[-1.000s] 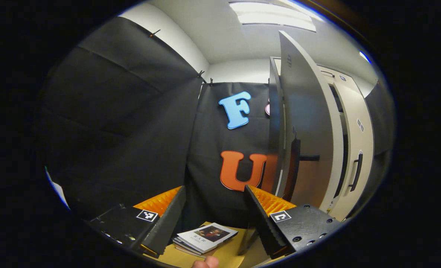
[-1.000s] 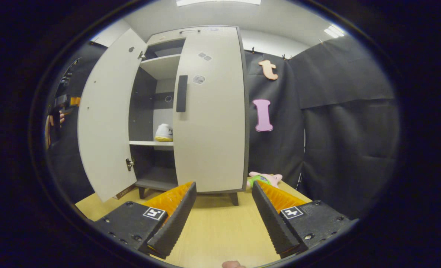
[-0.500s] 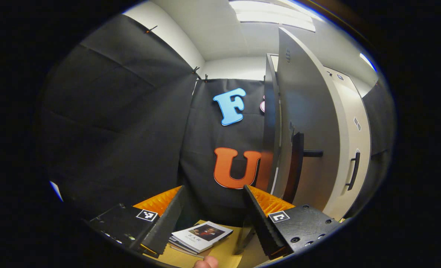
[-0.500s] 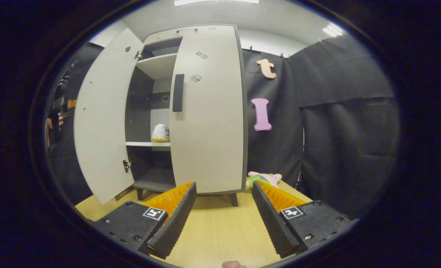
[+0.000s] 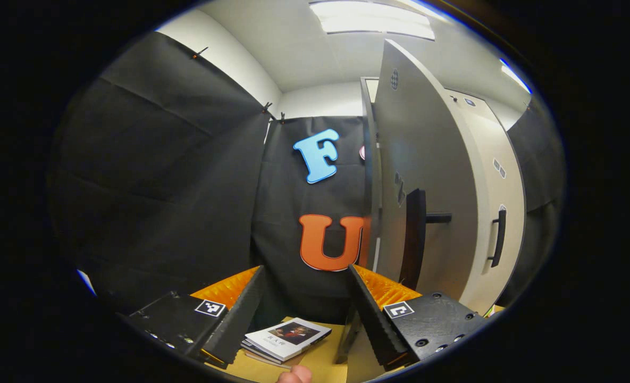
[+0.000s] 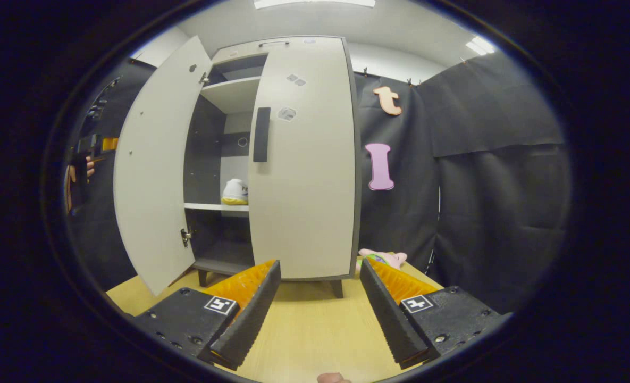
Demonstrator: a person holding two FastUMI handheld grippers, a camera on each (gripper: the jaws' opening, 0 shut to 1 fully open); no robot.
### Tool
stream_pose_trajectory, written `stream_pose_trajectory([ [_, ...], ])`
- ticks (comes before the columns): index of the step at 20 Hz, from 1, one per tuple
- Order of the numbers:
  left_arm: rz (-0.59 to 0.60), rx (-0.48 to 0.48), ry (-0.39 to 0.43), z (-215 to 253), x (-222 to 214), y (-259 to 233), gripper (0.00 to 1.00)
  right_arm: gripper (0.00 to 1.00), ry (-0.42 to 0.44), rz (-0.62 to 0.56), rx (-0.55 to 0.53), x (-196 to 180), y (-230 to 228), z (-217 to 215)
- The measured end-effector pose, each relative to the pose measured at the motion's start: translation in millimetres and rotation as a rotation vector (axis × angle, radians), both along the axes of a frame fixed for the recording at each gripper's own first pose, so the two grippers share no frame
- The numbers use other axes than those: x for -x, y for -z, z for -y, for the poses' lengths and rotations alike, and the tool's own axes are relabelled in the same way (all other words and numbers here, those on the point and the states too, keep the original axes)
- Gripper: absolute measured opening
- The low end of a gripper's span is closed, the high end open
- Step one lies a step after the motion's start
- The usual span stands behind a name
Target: Grab one shoe with the right hand and put it into the shoe cabinet, grab the other shoe with the left hand and put it into the shoe cabinet; then close the right door with the right hand and the left door with the left hand.
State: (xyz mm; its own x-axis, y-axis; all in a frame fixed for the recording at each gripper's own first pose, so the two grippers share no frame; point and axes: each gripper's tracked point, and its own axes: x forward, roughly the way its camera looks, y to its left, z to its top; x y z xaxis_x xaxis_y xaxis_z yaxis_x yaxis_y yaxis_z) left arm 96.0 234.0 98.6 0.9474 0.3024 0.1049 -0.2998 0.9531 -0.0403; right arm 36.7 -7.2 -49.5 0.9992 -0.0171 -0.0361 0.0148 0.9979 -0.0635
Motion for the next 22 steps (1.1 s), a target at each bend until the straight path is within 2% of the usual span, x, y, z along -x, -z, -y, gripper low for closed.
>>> stream_pose_trajectory([
  [2,0.006,-0.003,0.022,14,-3,-1,0.92,0.98,0.004,0.005,0.004,1,-1,3],
  [3,0.008,-0.002,0.037,21,-5,-1,0.92,0.93,0.006,0.004,0.005,2,-1,4],
  [4,0.009,-0.002,0.057,31,-7,-1,0.92,0.93,0.008,0.003,0.006,2,-1,5],
  [5,0.01,-0.003,0.078,40,-10,0,0.92,0.97,0.01,0.001,0.006,2,-1,6],
  [9,0.032,-0.007,0.14,69,-23,-7,0.92,0.97,0.022,0.001,0.006,5,-3,13],
  [10,0.035,-0.004,0.144,74,-26,-9,0.92,0.93,0.026,0.0,0.007,5,-2,15],
  [11,0.04,-0.002,0.152,80,-32,-11,0.92,0.93,0.029,0.0,0.005,4,-3,17],
  [12,0.046,0.001,0.164,88,-37,-13,0.92,0.98,0.032,-0.001,0.005,4,-2,19],
  [13,0.052,0.008,0.181,98,-43,-15,0.92,0.94,0.038,0.0,0.005,4,-2,21],
  [14,0.057,0.015,0.203,109,-49,-18,0.92,0.98,0.043,-0.002,0.003,4,-1,24],
  [17,0.063,0.01,0.271,143,-71,-19,0.93,0.97,0.059,-0.003,-0.005,2,0,31],
  [19,0.066,-0.017,0.27,152,-84,-20,0.93,0.98,0.071,-0.005,-0.012,-5,1,36],
  [20,0.072,-0.022,0.263,154,-88,-21,0.93,0.94,0.074,-0.008,-0.016,-6,2,37],
  [22,0.08,-0.005,0.267,155,-96,-21,0.93,0.98,0.081,-0.018,-0.022,-7,3,39],
])
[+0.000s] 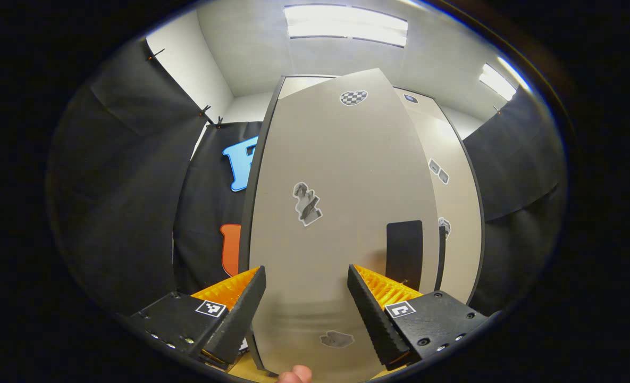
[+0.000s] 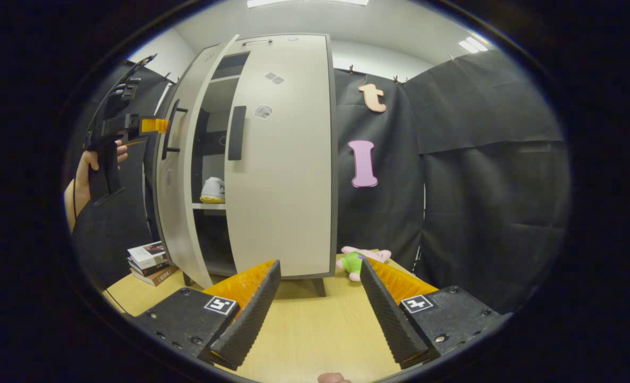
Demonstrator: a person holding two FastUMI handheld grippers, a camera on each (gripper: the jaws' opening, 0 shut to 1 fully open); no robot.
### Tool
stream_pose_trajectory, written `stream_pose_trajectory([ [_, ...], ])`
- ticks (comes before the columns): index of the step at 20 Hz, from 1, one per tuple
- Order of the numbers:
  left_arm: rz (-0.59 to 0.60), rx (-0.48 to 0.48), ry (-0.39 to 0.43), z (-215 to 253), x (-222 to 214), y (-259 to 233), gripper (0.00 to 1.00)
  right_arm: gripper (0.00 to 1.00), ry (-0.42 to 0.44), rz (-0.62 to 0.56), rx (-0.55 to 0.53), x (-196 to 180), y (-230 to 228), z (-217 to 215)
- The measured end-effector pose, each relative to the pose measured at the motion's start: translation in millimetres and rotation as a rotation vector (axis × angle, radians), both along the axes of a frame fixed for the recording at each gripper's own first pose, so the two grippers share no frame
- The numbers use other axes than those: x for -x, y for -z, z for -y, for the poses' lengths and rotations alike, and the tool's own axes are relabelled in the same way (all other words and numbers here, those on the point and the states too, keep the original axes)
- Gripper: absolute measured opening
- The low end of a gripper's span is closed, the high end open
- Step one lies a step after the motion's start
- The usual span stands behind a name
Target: Grab one shoe with the right hand and put it into the shoe cabinet, grab the other shoe with the left hand and put it into the shoe cabinet; then close the right door with the right hand and the left door with the left hand.
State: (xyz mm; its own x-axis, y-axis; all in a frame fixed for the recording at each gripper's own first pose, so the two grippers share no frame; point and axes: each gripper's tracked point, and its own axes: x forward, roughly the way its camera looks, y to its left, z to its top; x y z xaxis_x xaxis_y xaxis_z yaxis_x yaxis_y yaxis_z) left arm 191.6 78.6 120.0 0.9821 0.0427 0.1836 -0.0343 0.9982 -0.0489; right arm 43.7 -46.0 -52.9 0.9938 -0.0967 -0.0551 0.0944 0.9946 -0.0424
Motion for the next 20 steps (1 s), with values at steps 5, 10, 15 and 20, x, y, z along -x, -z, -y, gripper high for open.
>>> stream_pose_trajectory([
  [5,-0.027,0.057,-0.025,-11,-4,9,0.94,0.98,0.007,-0.002,-0.014,0,-1,1],
  [10,-0.015,0.025,-0.026,-6,-1,5,0.94,0.98,0.01,-0.008,-0.011,0,-1,2],
  [15,-0.028,0.058,0.002,-7,0,9,0.94,0.98,-0.013,0.002,-0.004,2,-2,-2],
  [20,-0.058,0.076,0.027,-6,0,10,0.94,0.98,-0.034,0.004,0.002,4,1,-10],
])
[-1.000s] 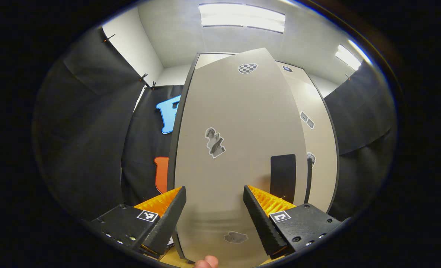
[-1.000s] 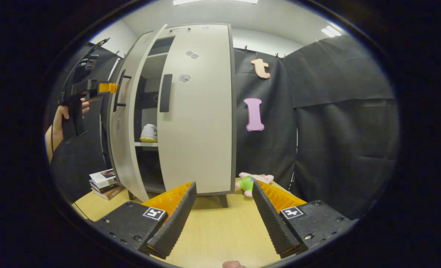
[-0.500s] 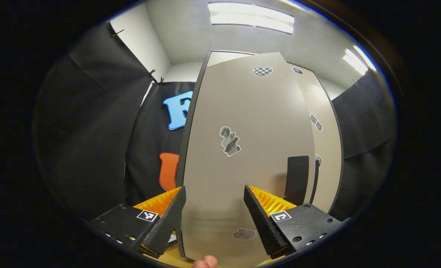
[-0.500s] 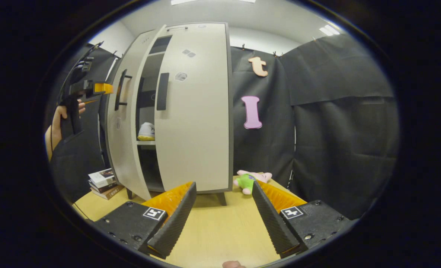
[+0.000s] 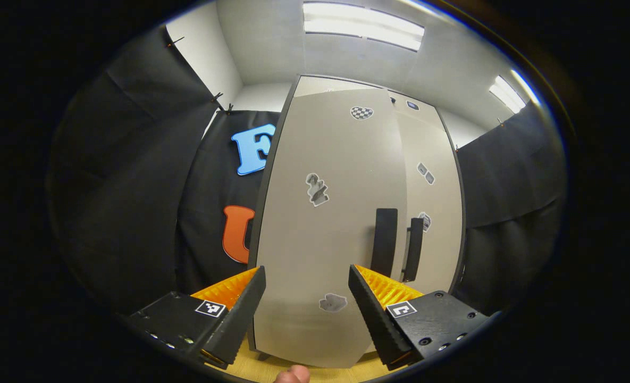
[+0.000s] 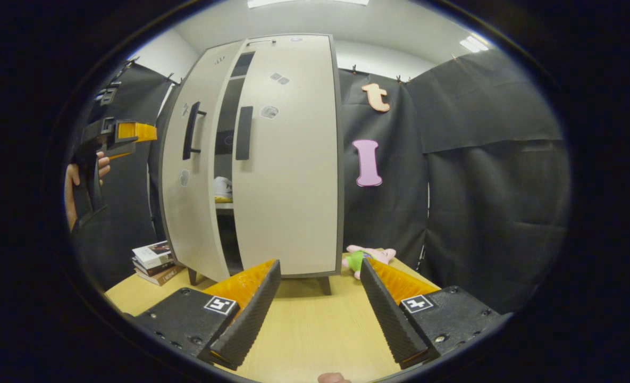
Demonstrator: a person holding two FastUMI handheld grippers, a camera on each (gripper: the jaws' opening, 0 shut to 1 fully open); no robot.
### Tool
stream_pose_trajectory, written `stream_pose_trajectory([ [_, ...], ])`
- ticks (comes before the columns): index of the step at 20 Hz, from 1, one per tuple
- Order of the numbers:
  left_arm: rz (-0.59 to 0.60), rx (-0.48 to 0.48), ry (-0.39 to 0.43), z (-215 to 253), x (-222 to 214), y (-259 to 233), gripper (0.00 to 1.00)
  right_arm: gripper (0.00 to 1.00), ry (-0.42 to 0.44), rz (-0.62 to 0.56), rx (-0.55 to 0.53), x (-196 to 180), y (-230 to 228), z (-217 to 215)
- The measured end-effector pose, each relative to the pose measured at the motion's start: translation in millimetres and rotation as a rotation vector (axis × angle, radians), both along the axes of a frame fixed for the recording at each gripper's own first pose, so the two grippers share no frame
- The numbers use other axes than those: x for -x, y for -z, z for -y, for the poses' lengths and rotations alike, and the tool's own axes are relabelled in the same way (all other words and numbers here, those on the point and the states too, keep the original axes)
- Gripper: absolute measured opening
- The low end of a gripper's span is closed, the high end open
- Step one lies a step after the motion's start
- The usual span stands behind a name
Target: Grab one shoe with the right hand and put it into the shoe cabinet, grab the other shoe with the left hand and put it into the shoe cabinet; then close the right door with the right hand and the left door with the left hand.
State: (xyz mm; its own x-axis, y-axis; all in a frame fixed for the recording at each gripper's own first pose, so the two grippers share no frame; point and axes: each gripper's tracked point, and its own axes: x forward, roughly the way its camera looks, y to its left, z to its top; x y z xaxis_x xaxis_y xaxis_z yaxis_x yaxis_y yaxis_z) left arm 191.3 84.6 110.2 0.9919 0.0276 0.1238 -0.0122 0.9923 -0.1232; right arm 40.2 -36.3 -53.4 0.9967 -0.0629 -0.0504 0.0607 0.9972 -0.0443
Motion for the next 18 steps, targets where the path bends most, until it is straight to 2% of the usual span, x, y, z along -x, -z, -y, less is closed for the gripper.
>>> stream_pose_trajectory([
  [3,-0.037,0.022,0.02,3,3,6,0.94,0.98,-0.008,-0.003,0.003,1,2,-3],
  [9,-0.122,0.004,0.009,24,50,55,0.94,0.98,-0.028,-0.006,0.008,3,6,-14],
  [18,-0.166,-0.118,0.037,69,94,103,0.94,0.98,-0.037,-0.028,0.016,6,20,-18],
])
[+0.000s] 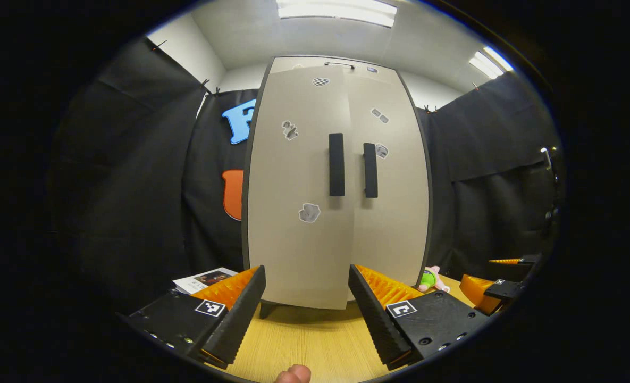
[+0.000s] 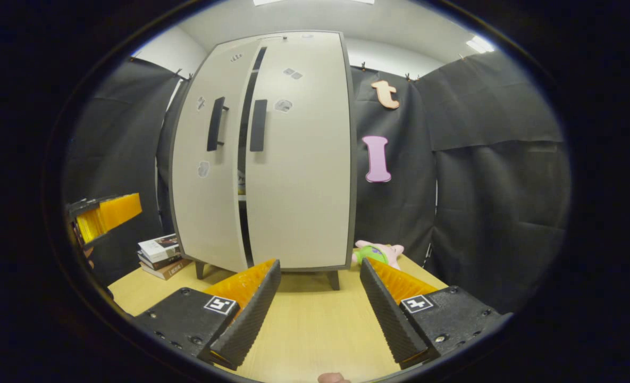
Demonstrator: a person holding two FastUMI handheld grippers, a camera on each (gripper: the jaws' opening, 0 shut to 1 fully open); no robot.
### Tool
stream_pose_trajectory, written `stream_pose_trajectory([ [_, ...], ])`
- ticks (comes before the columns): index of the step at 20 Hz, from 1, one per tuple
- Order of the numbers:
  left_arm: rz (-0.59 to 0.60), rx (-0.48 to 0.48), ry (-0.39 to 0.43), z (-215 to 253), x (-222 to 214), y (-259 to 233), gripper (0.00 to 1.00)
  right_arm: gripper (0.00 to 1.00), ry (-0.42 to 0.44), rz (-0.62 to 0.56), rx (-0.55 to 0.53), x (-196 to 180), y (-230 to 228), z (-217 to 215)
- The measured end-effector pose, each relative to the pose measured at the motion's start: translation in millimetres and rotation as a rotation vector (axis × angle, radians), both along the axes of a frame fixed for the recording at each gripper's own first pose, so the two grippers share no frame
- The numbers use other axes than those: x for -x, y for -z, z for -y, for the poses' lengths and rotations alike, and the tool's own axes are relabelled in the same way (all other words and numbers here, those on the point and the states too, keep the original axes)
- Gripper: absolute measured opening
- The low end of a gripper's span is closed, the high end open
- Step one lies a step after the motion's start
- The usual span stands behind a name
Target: Grab one shoe with the right hand and put it into the shoe cabinet, grab the other shoe with the left hand and put it into the shoe cabinet; then close the right door with the right hand and the left door with the left hand.
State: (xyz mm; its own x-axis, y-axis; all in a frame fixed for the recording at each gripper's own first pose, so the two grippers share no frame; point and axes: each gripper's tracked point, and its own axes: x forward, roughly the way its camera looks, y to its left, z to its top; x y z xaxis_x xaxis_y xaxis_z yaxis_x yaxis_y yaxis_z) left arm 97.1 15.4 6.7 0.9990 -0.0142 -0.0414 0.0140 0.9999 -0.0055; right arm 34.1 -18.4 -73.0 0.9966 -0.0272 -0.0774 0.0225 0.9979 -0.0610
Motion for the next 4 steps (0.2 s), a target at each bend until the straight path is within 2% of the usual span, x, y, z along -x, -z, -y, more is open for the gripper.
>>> stream_pose_trajectory([
  [4,-0.039,0.024,0.053,27,12,14,0.94,0.98,-0.005,-0.01,0.005,6,8,-2],
])
